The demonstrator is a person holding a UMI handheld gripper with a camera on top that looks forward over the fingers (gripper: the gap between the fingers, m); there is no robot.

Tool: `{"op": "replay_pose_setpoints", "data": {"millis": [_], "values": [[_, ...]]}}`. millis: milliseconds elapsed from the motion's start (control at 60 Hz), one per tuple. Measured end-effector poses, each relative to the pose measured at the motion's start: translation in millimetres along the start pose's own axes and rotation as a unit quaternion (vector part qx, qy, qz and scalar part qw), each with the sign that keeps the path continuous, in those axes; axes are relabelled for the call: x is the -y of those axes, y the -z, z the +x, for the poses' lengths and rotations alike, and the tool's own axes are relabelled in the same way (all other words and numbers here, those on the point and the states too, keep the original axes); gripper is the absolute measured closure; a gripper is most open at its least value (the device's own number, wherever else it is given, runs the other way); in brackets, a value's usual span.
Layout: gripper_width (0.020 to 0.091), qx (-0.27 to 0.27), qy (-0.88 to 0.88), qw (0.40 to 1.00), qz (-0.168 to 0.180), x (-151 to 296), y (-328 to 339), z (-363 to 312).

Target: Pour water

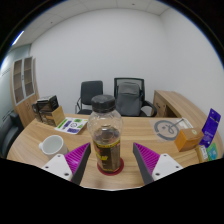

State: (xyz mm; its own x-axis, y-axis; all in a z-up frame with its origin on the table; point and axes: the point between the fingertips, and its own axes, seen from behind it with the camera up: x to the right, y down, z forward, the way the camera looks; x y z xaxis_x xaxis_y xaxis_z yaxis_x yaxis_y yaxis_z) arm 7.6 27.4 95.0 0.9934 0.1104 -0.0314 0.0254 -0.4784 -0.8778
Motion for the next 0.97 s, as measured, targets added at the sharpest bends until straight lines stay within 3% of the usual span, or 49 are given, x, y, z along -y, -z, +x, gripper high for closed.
{"op": "replay_pose_setpoints", "data": {"millis": [250,517,750,967], "values": [[0.0247,-0.042,0.007,0.999,-0.021,3.4,146.2,-28.3],[0.0245,-0.076,-0.006,0.996,-0.047,-33.2,303.3,-82.7],[0.0246,-0.093,-0.023,0.994,-0.055,-52.1,360.1,-108.6],[0.0248,-0.104,-0.026,0.994,-0.039,-44.4,375.5,-118.3]]}}
